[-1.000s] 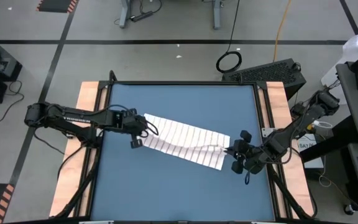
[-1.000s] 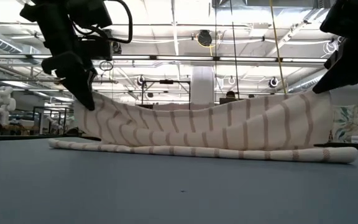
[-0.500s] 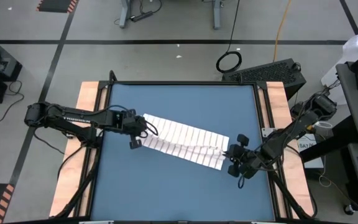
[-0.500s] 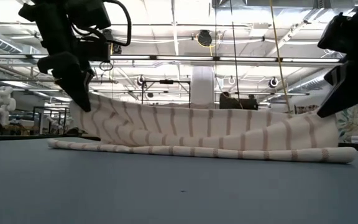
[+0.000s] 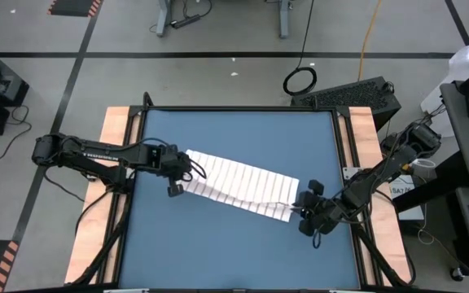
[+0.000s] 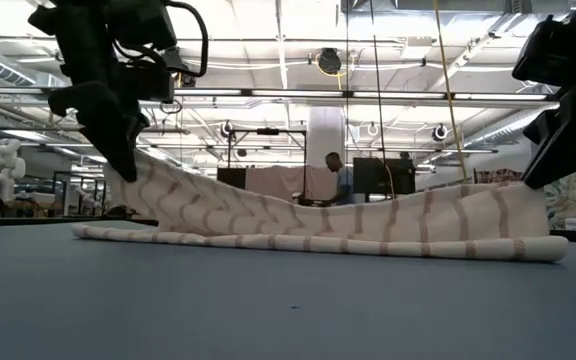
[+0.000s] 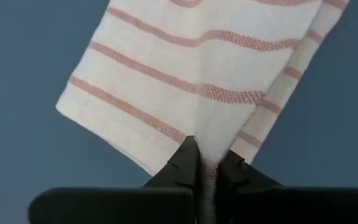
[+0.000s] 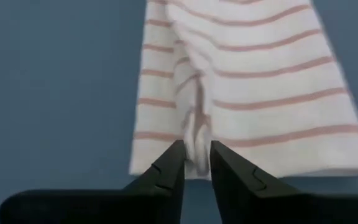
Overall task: Roll towel
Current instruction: Fold the white towel, then roll the white towel
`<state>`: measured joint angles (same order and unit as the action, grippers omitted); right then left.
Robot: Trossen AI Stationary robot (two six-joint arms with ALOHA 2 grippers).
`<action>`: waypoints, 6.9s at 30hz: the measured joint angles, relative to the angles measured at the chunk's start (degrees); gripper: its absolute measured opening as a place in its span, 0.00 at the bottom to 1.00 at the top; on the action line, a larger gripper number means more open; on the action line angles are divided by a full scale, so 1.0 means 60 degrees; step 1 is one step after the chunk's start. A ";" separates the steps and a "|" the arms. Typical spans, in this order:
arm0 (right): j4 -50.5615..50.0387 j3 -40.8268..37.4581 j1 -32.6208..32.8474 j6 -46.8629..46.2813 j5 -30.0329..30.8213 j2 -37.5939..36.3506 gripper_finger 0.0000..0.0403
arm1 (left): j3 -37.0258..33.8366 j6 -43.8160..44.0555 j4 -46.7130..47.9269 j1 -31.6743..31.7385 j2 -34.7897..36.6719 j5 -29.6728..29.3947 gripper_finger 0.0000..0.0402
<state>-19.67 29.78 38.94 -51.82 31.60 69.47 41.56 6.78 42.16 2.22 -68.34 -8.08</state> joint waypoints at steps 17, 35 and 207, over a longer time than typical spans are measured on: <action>0.0301 0.0000 0.0091 -0.0011 0.1644 0.0000 0.19 | 0.0256 0.0062 0.0104 0.0000 0.0000 0.2236 0.41; 0.8032 -0.1766 0.0062 -0.0241 0.3109 0.3455 0.00 | -0.2617 0.1301 -0.4990 0.0000 0.0000 0.1070 0.23; 0.3094 0.3432 -0.1210 -0.2519 0.2036 0.6968 0.00 | -0.3298 0.2721 -0.7610 0.2446 -0.1402 -0.2407 0.17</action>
<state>-1.11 50.37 31.68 -66.93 43.82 111.28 21.77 23.11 -3.50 16.89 -76.75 -22.52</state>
